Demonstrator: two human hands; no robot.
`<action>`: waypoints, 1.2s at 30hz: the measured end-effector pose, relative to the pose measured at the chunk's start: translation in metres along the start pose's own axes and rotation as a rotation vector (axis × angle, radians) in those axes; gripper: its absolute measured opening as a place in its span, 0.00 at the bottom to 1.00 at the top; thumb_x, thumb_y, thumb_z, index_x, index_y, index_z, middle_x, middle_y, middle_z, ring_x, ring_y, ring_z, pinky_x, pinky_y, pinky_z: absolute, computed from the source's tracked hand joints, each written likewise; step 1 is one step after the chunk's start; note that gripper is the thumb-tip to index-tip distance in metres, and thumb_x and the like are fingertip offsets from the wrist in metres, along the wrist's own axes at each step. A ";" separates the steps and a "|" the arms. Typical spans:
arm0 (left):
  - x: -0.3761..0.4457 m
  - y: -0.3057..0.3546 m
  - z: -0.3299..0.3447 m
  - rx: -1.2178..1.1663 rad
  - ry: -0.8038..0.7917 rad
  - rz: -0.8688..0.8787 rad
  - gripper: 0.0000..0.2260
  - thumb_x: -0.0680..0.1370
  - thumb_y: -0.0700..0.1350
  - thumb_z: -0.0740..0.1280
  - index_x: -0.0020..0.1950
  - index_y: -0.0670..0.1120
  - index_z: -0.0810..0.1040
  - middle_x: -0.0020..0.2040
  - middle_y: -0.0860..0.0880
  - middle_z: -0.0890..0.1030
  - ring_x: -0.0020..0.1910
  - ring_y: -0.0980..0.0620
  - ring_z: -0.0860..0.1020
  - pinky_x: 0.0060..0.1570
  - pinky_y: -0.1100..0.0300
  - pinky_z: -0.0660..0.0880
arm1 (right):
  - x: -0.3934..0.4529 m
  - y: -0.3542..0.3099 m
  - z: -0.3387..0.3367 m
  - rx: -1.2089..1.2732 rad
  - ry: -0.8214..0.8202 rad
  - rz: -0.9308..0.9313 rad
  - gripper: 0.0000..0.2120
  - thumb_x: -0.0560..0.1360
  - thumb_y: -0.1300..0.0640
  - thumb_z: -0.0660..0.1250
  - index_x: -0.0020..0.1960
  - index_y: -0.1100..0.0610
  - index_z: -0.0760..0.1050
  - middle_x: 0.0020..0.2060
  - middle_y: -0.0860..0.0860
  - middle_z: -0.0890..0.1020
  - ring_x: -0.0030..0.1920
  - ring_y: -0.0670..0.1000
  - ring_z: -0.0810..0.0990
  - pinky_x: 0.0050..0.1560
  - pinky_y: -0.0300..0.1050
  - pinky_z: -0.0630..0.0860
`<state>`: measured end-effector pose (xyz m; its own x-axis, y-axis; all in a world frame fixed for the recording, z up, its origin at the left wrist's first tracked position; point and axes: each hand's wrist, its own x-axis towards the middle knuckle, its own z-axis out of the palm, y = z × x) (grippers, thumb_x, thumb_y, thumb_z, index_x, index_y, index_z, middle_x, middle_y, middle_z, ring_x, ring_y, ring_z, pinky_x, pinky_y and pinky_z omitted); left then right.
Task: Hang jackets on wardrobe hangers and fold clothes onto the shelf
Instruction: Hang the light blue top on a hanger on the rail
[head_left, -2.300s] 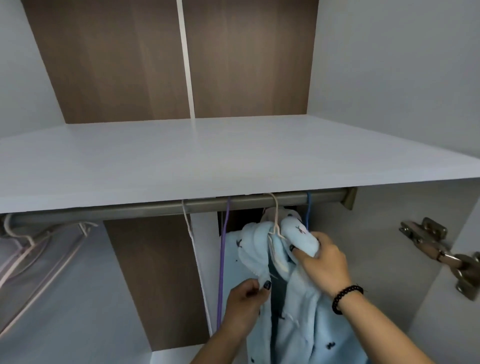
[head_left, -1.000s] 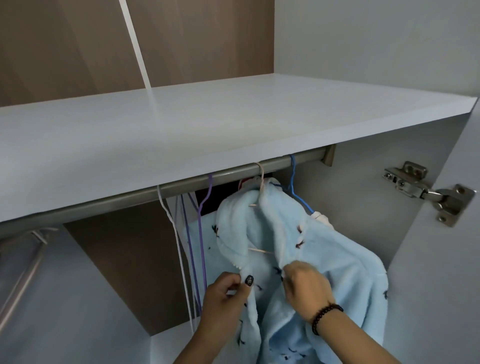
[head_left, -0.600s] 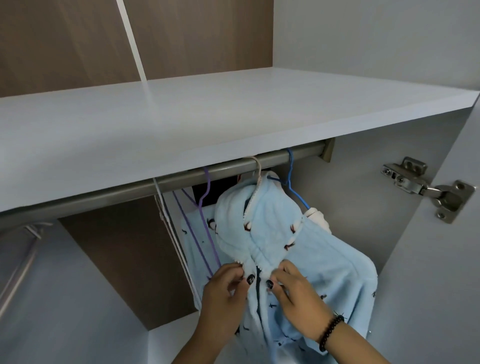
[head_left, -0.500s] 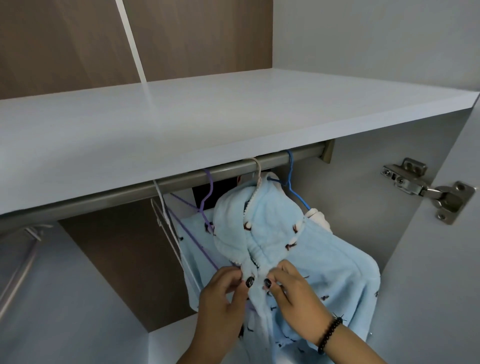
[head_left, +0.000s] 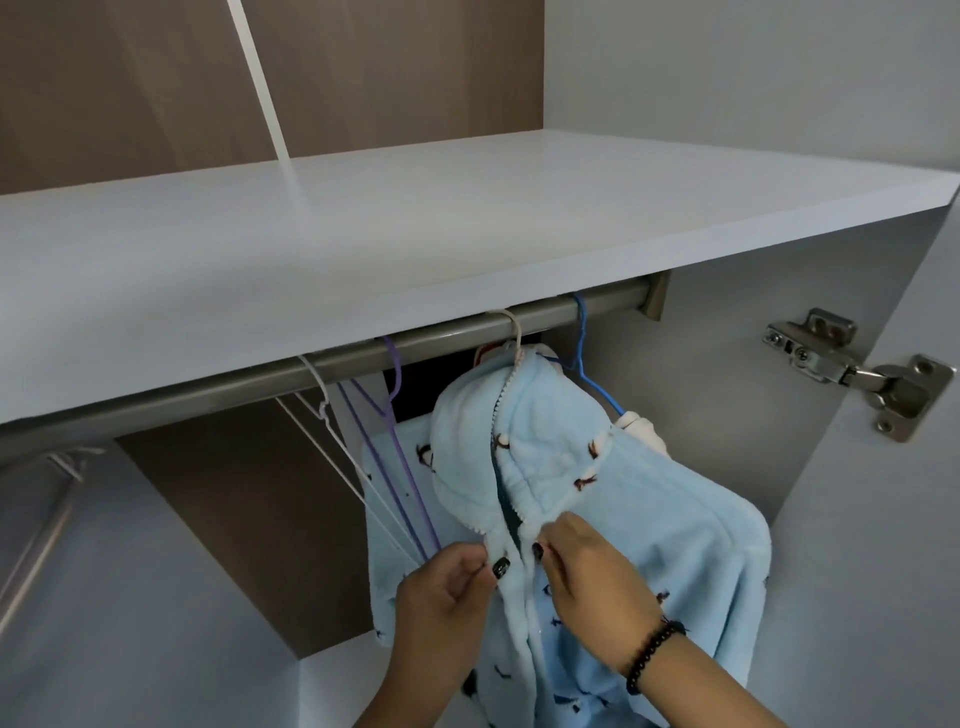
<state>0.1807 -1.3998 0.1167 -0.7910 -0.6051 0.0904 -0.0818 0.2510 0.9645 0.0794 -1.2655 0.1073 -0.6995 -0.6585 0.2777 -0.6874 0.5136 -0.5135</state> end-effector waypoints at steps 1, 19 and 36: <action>-0.001 0.000 0.000 -0.038 -0.008 -0.015 0.13 0.74 0.32 0.69 0.37 0.50 0.82 0.34 0.51 0.84 0.33 0.56 0.80 0.35 0.65 0.76 | 0.001 0.001 0.000 -0.089 0.020 0.073 0.10 0.80 0.56 0.55 0.44 0.56 0.72 0.40 0.46 0.70 0.36 0.48 0.73 0.36 0.42 0.72; -0.001 0.009 -0.002 -0.022 -0.104 -0.041 0.09 0.74 0.31 0.69 0.40 0.44 0.83 0.34 0.47 0.83 0.35 0.58 0.78 0.39 0.65 0.74 | 0.000 -0.007 -0.016 0.213 -0.077 -0.198 0.09 0.80 0.56 0.53 0.42 0.52 0.67 0.39 0.44 0.68 0.38 0.47 0.71 0.42 0.45 0.73; 0.007 0.024 -0.002 -0.307 -0.252 -0.173 0.04 0.76 0.26 0.63 0.49 0.30 0.76 0.38 0.36 0.83 0.35 0.47 0.83 0.37 0.58 0.81 | 0.010 -0.008 -0.033 0.165 -0.168 -0.239 0.09 0.79 0.59 0.52 0.44 0.59 0.68 0.41 0.48 0.68 0.40 0.51 0.71 0.43 0.49 0.73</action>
<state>0.1746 -1.4000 0.1410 -0.9078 -0.4057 -0.1061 -0.0726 -0.0973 0.9926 0.0714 -1.2585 0.1415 -0.4712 -0.8380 0.2753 -0.7775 0.2472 -0.5783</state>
